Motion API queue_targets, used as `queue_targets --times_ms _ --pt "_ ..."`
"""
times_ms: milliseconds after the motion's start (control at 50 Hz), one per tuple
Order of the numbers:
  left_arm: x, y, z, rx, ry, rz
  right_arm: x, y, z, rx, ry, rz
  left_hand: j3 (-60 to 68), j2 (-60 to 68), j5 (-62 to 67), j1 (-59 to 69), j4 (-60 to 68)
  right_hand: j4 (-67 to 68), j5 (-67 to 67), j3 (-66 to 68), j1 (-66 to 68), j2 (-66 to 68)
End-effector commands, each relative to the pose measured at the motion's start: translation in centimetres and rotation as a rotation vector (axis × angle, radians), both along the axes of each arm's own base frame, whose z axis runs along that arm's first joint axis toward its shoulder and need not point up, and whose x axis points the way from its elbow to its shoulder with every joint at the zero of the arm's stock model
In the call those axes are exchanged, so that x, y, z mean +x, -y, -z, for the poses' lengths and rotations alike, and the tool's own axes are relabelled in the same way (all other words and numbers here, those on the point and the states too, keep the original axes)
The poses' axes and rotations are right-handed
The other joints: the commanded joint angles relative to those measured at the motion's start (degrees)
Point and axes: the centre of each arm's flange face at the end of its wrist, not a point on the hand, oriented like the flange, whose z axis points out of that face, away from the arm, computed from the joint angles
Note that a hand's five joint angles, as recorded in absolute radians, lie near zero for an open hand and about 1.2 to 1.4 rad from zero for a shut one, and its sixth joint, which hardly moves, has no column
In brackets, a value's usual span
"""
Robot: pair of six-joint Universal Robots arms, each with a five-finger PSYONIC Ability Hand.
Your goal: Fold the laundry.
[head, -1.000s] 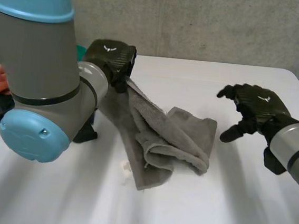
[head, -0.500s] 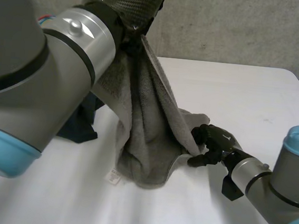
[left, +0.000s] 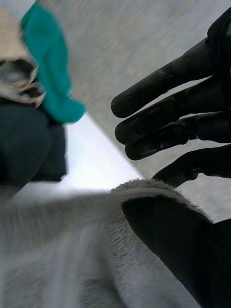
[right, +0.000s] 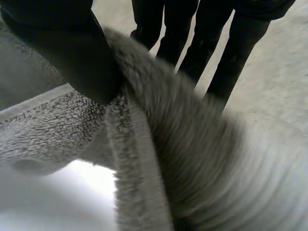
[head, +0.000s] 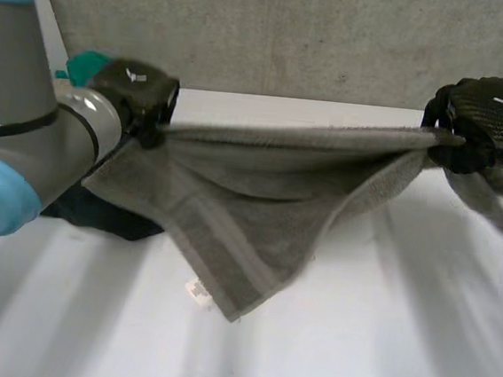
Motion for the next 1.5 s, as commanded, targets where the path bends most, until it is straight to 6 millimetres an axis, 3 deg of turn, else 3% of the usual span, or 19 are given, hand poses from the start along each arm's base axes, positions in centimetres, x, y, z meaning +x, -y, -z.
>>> queue_targets --times_ms 20,80,160,240,280,340,400,500,600,700,760,780,860,940,1060,1100,1180,1300,1500 --pt "-1.0 2.6 4.0 0.124 -0.006 0.049 1.0 1.2 2.2 0.123 -0.2 -0.086 12.2 11.8 13.4 13.9 11.4 11.7 13.8 12.3 16.6 13.3" --pt "-1.7 3.5 4.0 0.104 -0.02 0.064 1.7 2.2 2.8 0.119 -0.254 -0.095 12.2 11.8 13.4 13.9 11.4 11.7 13.8 12.3 16.6 13.3" --pt "-2.9 5.5 1.3 -0.037 -0.081 0.077 2.3 5.7 2.7 0.042 -0.276 -0.027 12.2 11.8 13.4 13.9 11.4 11.7 13.8 12.3 16.6 13.3" --pt "-3.9 7.1 -5.9 -0.348 -0.218 0.069 2.9 10.3 -0.4 -0.208 -0.184 0.089 12.2 11.8 13.4 13.9 11.4 11.7 13.8 12.3 16.6 13.3" --pt "-3.9 6.8 -11.2 -0.55 -0.331 0.051 3.4 11.7 -2.8 -0.36 -0.084 0.125 12.2 11.8 13.4 13.9 11.4 11.7 13.8 12.3 16.6 13.3" --pt "-3.9 5.2 -15.6 -0.686 -0.457 0.06 3.8 12.2 -5.9 -0.538 0.057 0.139 12.2 11.8 13.4 13.9 11.4 11.7 13.8 12.3 16.6 13.3" --pt "-4.1 4.2 -16.7 -0.695 -0.517 0.074 3.9 11.4 -8.2 -0.655 0.16 0.133 12.2 11.8 13.4 13.9 11.4 11.7 13.8 12.3 16.6 13.3" --pt "-4.2 4.6 -14.0 -0.588 -0.487 0.057 3.0 10.2 -8.2 -0.633 0.232 0.155 12.2 11.8 13.4 13.9 11.4 11.7 13.8 12.3 16.6 13.3" --pt "-4.1 4.8 -8.9 -0.425 -0.398 0.034 2.8 9.3 -5.0 -0.491 0.189 0.146 12.2 11.8 13.4 13.9 11.4 11.7 13.8 12.3 16.6 13.3" --pt "-4.5 3.1 -1.3 -0.205 -0.287 0.061 3.2 7.9 0.9 -0.246 0.072 0.101 12.2 11.8 13.4 13.9 11.4 11.7 13.8 12.3 16.6 13.3" --pt "-4.5 2.3 2.3 -0.106 -0.235 0.067 3.1 6.9 5.5 -0.083 -0.011 0.085 12.2 11.8 13.4 13.9 11.4 11.7 13.8 12.3 16.6 13.3" --pt "-4.3 1.6 4.7 -0.034 -0.197 0.067 2.9 6.5 7.9 -0.002 -0.053 0.083 12.2 11.8 13.4 13.9 11.4 11.7 13.8 12.3 16.6 13.3" --pt "-3.7 -0.2 10.3 0.123 -0.109 0.062 2.4 5.3 13.1 0.164 -0.149 0.077 12.2 11.8 13.4 13.9 11.4 11.7 13.8 12.3 16.6 13.3" --pt "-3.4 -2.0 13.5 0.227 -0.05 0.072 1.9 4.1 15.8 0.253 -0.206 0.071 12.2 11.8 13.4 13.9 11.4 11.7 13.8 12.3 16.6 13.3" --pt "-3.4 -3.0 13.0 0.243 -0.037 0.075 1.6 2.5 16.7 0.279 -0.214 0.067 9.4 9.0 10.6 11.0 8.6 11.7 13.8 12.3 16.6 13.3" --pt "-3.1 -3.0 11.8 0.219 -0.051 0.067 1.5 2.0 16.4 0.257 -0.207 0.069 -14.9 -15.2 -13.7 -13.2 -15.7 11.7 13.8 12.3 16.6 13.3" --pt "-2.0 -2.1 8.9 0.14 -0.09 0.028 1.4 1.2 15.5 0.198 -0.189 0.073 -38.7 -39.1 -37.5 -37.0 -39.5 11.7 13.8 12.3 16.6 13.3" --pt "0.7 0.6 6.3 0.049 -0.121 -0.046 0.8 1.1 14.4 0.126 -0.153 0.102 -52.9 -53.2 -51.7 -51.2 -53.7 11.7 13.8 12.3 16.6 13.3" --pt "4.4 7.9 9.8 -0.007 0.13 -0.027 0.2 1.5 14.5 0.122 -0.142 0.12 -57.8 -58.2 -56.6 -56.1 -58.6 11.7 13.8 12.3 16.6 13.3"
